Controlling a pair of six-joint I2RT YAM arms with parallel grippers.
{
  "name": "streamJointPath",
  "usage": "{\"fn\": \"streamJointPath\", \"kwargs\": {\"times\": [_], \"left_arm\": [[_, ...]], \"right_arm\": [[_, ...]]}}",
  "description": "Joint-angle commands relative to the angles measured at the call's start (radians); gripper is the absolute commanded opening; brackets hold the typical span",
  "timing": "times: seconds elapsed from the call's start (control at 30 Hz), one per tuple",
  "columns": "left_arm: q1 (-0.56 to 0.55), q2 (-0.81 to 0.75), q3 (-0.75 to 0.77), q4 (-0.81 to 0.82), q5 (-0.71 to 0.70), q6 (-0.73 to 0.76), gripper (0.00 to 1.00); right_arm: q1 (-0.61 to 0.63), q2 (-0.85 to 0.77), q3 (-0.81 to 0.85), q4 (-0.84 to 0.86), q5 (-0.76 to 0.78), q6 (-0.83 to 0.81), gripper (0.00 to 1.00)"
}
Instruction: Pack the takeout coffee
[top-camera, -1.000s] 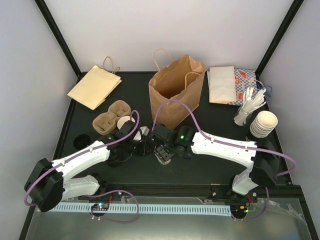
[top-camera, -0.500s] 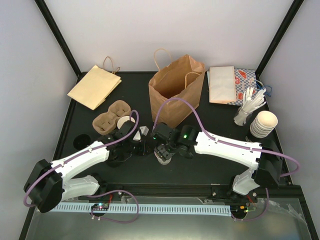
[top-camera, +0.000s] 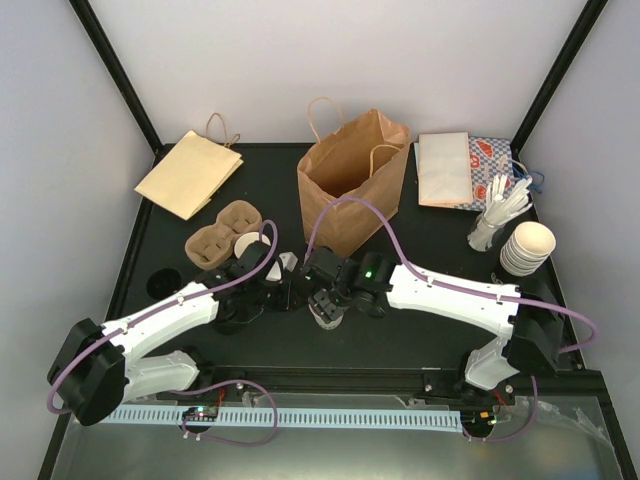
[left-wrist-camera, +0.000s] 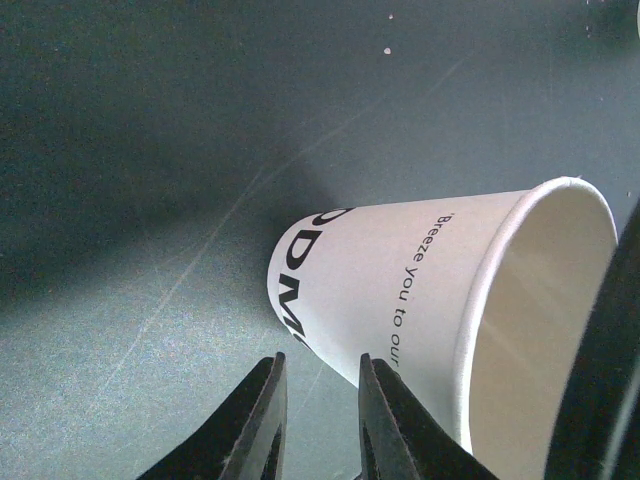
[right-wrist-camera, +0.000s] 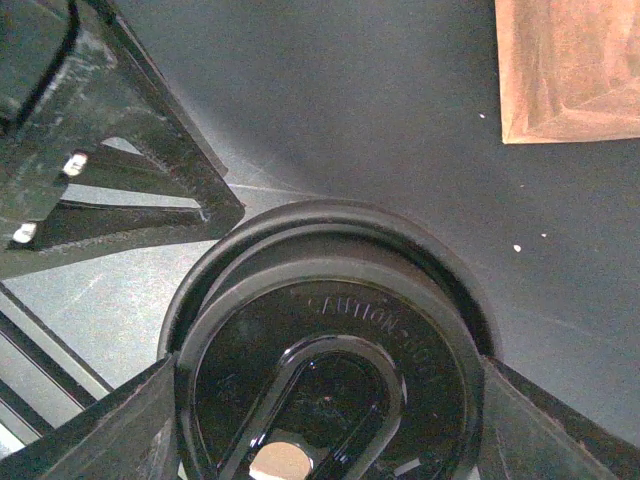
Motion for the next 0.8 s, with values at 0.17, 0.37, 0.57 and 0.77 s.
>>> {"fn": "streamJointPath", "kwargs": {"times": [0.17, 0.37, 0.57, 0.77], "left_arm": [[0.004, -0.009, 0.010, -0.006, -0.008, 0.014, 0.21], [0.004, 0.002, 0.013, -0.002, -0.002, 0.015, 0.21], [0.004, 0.010, 0.018, -0.003, 0.000, 0.018, 0.21], [0.005, 0.015, 0.016, 0.002, 0.007, 0.016, 0.21]], "right_arm": [[0.005, 0.012, -0.013, 0.013, 0.003, 0.008, 0.68], [0.005, 0.014, -0.026, 0.015, 0.000, 0.010, 0.68], [0.004, 0.017, -0.042, 0.025, -0.006, 0.017, 0.68], [0.004, 0.024, -0.050, 0.039, -0.011, 0.017, 0.68]]}}
